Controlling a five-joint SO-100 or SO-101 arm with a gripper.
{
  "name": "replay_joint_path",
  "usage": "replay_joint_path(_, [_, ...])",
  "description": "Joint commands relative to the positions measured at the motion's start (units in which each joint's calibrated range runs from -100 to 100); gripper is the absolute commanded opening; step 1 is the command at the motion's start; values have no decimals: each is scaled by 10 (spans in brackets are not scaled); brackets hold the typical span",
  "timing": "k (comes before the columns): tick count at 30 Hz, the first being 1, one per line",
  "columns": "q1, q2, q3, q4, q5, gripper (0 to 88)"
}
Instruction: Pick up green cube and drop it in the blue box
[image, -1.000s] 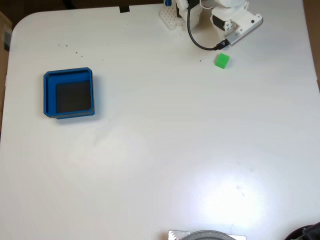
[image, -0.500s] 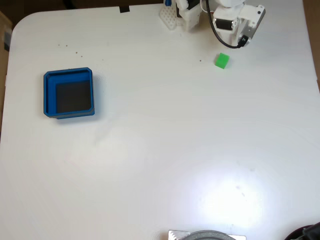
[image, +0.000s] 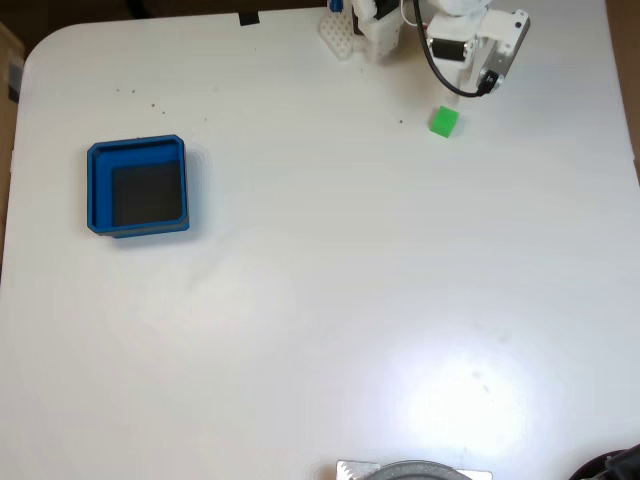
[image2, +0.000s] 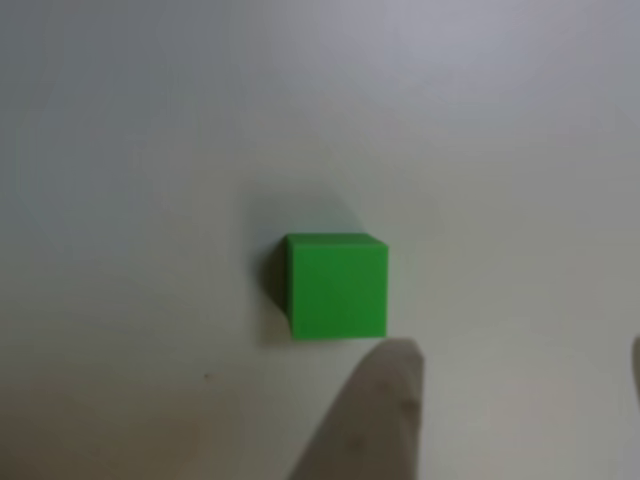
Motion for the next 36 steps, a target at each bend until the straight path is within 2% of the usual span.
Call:
replay_joint_path(1, [-1, 2, -4, 4, -1, 229])
replay_joint_path(8, [-3, 51, -3, 4, -42, 246])
replay_joint_path(21, [-3, 163, -3, 2, -39, 246])
replay_joint_path(36, [-4, 197, -3, -2, -43, 246])
